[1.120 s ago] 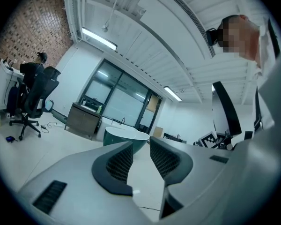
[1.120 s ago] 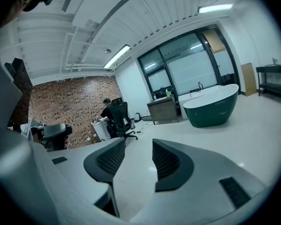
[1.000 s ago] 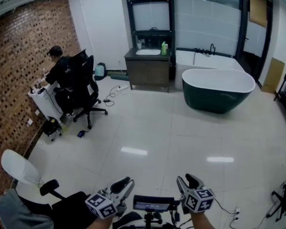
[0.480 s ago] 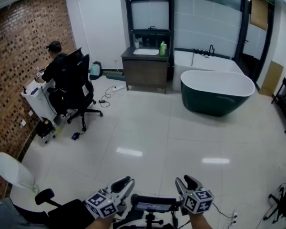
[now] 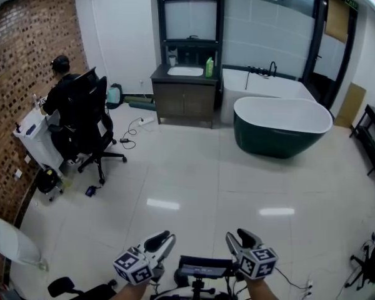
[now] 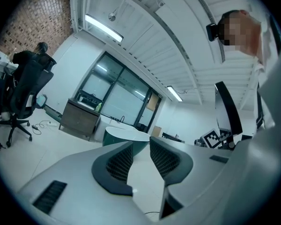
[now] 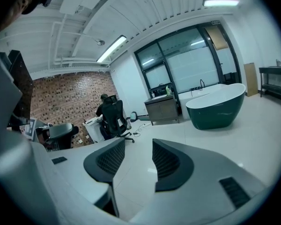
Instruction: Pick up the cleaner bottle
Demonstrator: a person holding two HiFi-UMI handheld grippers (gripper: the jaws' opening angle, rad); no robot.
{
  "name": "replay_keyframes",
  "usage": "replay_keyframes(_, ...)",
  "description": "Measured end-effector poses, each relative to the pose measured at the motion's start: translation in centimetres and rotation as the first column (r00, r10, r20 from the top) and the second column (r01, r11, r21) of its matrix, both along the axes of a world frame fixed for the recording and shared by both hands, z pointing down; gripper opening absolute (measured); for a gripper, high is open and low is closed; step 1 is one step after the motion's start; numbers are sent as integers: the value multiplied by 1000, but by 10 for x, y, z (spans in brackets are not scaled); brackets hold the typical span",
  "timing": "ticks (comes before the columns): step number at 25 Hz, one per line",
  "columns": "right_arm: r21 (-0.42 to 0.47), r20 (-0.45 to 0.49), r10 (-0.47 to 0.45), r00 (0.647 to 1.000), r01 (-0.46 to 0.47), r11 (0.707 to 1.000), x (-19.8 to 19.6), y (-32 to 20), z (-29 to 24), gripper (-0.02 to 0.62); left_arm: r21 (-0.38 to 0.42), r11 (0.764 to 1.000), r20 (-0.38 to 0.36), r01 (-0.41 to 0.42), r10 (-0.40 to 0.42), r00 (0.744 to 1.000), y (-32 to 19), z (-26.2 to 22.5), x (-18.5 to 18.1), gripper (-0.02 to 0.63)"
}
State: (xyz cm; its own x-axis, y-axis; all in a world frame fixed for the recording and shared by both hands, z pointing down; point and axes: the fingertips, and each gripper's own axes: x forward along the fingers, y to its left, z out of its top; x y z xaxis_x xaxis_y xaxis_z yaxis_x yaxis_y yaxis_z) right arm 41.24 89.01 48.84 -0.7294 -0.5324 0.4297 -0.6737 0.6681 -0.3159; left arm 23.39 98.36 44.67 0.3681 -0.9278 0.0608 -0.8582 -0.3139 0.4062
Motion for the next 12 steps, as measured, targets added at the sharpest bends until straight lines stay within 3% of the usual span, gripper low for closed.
replay_keyframes(12, 2, -20, 58, 998, -58, 998, -42, -59, 5, 184, -8, 998, -22, -65, 65, 998, -64, 6, -43, 106)
